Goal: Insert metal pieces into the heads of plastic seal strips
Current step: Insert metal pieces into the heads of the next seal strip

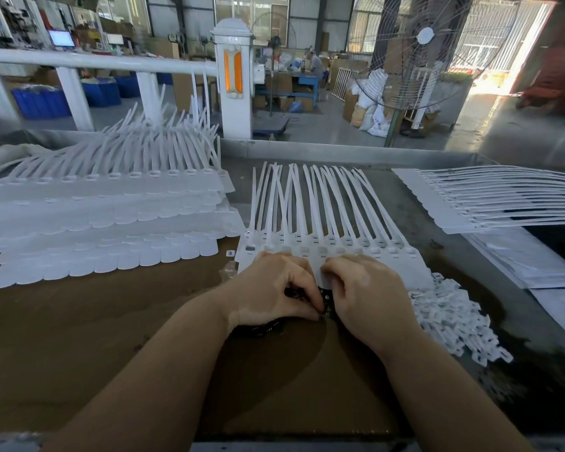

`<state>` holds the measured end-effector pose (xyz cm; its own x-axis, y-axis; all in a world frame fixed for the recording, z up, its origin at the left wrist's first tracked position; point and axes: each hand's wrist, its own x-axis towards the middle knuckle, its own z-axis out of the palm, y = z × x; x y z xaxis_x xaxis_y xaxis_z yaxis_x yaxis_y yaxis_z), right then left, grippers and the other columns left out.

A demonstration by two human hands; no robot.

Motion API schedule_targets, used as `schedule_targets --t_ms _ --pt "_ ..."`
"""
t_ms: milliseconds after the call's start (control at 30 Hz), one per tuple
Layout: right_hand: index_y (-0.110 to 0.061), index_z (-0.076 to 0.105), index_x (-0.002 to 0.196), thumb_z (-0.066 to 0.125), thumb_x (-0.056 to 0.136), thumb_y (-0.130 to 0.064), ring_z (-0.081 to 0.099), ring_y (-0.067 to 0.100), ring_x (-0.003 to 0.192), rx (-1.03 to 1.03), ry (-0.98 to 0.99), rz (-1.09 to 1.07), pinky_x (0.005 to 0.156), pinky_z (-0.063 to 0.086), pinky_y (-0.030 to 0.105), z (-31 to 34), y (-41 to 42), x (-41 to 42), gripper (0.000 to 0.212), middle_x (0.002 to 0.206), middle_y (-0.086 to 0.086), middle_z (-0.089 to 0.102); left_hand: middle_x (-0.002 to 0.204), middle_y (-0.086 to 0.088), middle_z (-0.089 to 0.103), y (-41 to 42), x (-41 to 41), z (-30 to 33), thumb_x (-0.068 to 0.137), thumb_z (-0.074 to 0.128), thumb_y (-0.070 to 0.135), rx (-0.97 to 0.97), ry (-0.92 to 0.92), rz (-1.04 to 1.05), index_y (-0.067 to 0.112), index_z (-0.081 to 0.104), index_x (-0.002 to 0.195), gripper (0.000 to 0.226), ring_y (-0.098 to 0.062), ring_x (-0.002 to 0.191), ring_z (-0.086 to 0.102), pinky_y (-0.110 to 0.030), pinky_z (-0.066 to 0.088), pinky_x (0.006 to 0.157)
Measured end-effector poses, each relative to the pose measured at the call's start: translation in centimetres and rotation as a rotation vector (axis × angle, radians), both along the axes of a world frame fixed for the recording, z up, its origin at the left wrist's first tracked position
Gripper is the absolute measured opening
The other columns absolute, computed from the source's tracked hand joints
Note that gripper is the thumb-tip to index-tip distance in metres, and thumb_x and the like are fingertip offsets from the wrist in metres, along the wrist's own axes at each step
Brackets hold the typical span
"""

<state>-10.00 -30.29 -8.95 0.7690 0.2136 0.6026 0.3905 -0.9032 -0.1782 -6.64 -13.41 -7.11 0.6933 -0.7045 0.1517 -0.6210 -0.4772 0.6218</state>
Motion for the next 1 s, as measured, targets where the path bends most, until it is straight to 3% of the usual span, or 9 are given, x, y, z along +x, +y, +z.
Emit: schedule_targets --t_ms 133,233,333,433,567,767,1000 --pt "-0.008 0.068 0.075 0.062 0.076 -0.003 0.063 0.025 0.067 -0.008 0.011 0.000 0.061 0.053 0.039 -0.01 -0.07 0.02 0.008 0.072 0.006 0.068 0.086 0.018 0.066 0.06 0.05 -0.10 0.076 0.076 0.026 0.003 -0.002 -0.011 0.035 0.074 0.085 0.012 0.001 0.089 0.053 -0.007 0.031 0.086" --pt "-0.008 0.068 0.076 0.063 0.077 -0.003 0.062 0.025 0.068 -0.015 0.016 -0.002 0.061 0.053 0.039 -0.05 -0.08 0.05 0.007 0.073 0.006 0.068 0.085 0.018 0.068 0.01 0.03 -0.11 0.077 0.076 0.025 0.000 -0.003 -0.013 0.034 0.073 0.087 0.014 0.002 0.086 0.052 -0.001 0.031 0.076" --pt "-0.008 0.068 0.076 0.062 0.078 -0.004 0.063 0.025 0.069 -0.012 0.019 -0.002 0.062 0.053 0.041 -0.09 -0.13 0.12 0.007 0.073 0.006 0.068 0.085 0.018 0.068 -0.05 0.11 -0.11 0.077 0.075 0.024 -0.001 0.003 -0.010 0.032 0.074 0.087 0.013 0.002 0.085 0.053 -0.002 0.033 0.075" --pt "-0.008 0.068 0.077 0.063 0.079 -0.005 0.063 0.025 0.070 -0.009 0.021 -0.004 0.063 0.053 0.040 -0.11 -0.12 0.19 0.007 0.074 0.006 0.068 0.087 0.016 0.068 -0.03 0.17 -0.15 0.077 0.075 0.024 0.006 0.011 -0.017 0.034 0.073 0.086 0.013 0.000 0.089 0.055 -0.003 0.031 0.086" --pt "-0.008 0.068 0.076 0.064 0.078 -0.004 0.063 0.025 0.068 0.006 0.010 -0.006 0.061 0.053 0.039 -0.16 -0.07 0.21 0.007 0.073 0.005 0.068 0.084 0.016 0.065 0.01 0.24 -0.22 0.077 0.076 0.023 0.015 -0.001 -0.009 0.027 0.075 0.084 0.009 0.000 0.086 0.054 -0.003 0.032 0.078" --pt "-0.009 0.068 0.076 0.061 0.078 -0.004 0.062 0.025 0.068 0.009 0.020 -0.004 0.061 0.053 0.040 -0.16 0.01 0.20 0.008 0.073 0.005 0.068 0.084 0.019 0.059 0.03 0.20 -0.28 0.079 0.073 0.026 0.054 -0.006 -0.009 0.027 0.070 0.082 0.005 0.005 0.088 0.050 -0.021 0.030 0.087" --pt "-0.009 0.068 0.078 0.061 0.079 -0.003 0.062 0.024 0.071 0.008 0.032 0.004 0.064 0.053 0.038 -0.04 0.07 0.08 0.009 0.075 0.005 0.068 0.092 0.015 0.061 0.14 0.03 -0.12 0.080 0.072 0.026 0.039 0.008 -0.014 0.029 0.075 0.091 0.011 0.005 0.092 0.049 -0.014 0.031 0.088"
